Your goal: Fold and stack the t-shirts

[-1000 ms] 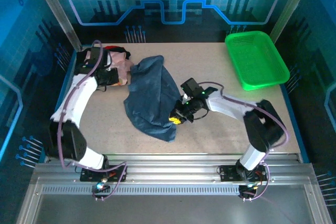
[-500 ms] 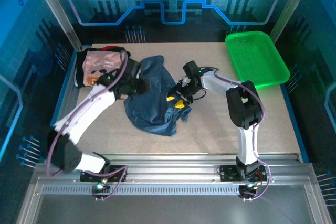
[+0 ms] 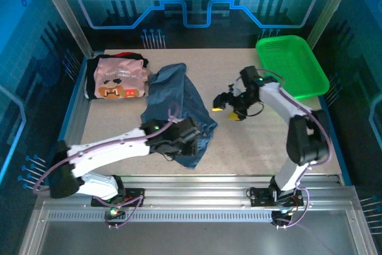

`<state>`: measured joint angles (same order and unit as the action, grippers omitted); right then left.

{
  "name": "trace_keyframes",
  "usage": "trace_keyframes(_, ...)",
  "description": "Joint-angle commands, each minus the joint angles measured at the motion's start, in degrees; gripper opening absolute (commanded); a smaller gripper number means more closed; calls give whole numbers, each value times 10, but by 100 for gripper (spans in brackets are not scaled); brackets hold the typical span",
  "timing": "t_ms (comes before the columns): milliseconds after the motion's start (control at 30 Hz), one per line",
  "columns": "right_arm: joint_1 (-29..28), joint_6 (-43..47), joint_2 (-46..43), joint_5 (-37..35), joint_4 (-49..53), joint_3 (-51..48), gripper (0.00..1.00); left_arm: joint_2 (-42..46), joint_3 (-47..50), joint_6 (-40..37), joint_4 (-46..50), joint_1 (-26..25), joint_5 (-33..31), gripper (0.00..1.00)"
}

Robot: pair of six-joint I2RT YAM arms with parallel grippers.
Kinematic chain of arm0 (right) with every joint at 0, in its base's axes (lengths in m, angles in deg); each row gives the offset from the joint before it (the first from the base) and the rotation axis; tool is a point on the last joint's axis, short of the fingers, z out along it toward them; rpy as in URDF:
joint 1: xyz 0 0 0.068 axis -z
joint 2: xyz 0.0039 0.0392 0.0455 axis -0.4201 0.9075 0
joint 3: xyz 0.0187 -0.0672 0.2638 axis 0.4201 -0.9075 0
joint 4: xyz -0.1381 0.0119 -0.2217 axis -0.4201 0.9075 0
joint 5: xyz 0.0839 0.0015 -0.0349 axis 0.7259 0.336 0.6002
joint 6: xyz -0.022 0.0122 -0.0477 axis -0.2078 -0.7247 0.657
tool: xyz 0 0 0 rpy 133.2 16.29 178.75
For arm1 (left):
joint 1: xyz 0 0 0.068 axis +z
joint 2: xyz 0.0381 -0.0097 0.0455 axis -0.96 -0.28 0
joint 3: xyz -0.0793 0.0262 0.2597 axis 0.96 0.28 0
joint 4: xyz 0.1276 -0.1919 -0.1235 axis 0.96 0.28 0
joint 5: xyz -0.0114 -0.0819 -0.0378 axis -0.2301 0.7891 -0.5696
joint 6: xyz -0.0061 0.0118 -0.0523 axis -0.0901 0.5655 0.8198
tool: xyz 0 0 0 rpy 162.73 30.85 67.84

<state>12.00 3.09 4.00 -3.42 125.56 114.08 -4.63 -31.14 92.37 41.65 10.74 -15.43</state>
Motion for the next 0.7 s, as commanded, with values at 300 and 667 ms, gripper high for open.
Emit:
trace_keyframes(300, 6, 70, -61, -8, -7, -81, 91, -106, 22, 68, -7, -26, 38, 50)
trace_keyframes(667, 13, 57, -4, -5, -44, -102, 88, -210, 58, 72, -98, 10, -2, 37)
